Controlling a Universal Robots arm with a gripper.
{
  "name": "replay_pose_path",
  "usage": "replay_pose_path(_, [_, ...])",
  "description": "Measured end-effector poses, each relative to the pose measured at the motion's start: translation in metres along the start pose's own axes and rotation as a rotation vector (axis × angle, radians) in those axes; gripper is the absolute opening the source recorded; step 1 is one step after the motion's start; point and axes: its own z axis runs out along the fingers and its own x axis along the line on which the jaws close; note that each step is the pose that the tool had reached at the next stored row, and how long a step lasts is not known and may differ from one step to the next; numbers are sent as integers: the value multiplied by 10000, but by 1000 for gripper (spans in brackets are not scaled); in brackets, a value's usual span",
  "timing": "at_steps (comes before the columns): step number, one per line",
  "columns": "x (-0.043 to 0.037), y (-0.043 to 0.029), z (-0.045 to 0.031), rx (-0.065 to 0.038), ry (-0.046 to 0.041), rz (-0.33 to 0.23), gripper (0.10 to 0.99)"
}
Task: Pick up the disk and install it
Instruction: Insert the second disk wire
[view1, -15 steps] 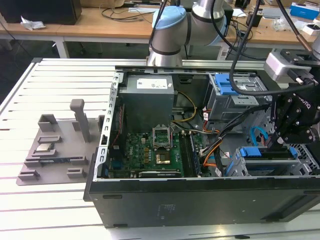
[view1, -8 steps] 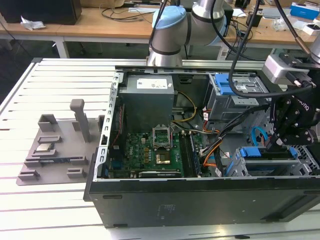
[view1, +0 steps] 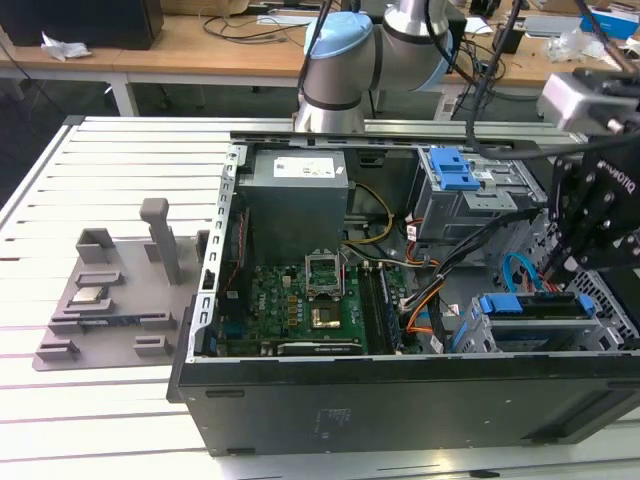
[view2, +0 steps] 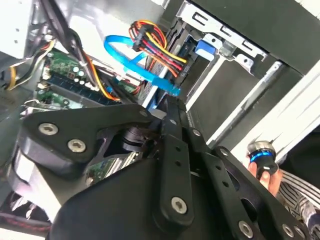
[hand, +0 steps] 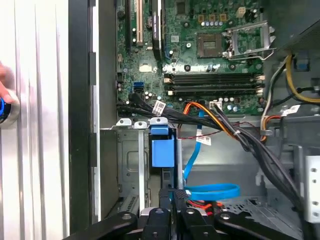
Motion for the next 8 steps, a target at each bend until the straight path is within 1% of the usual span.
replay_pose_path(1, [-16, 7, -109, 0, -1, 1, 102])
replay_pose_path(2, [-20, 11, -184, 0, 1, 0, 102])
replay_pose_path(3, [-17, 14, -233, -1, -1, 1, 102])
replay_pose_path(8, [-17, 14, -242, 0, -1, 0, 102])
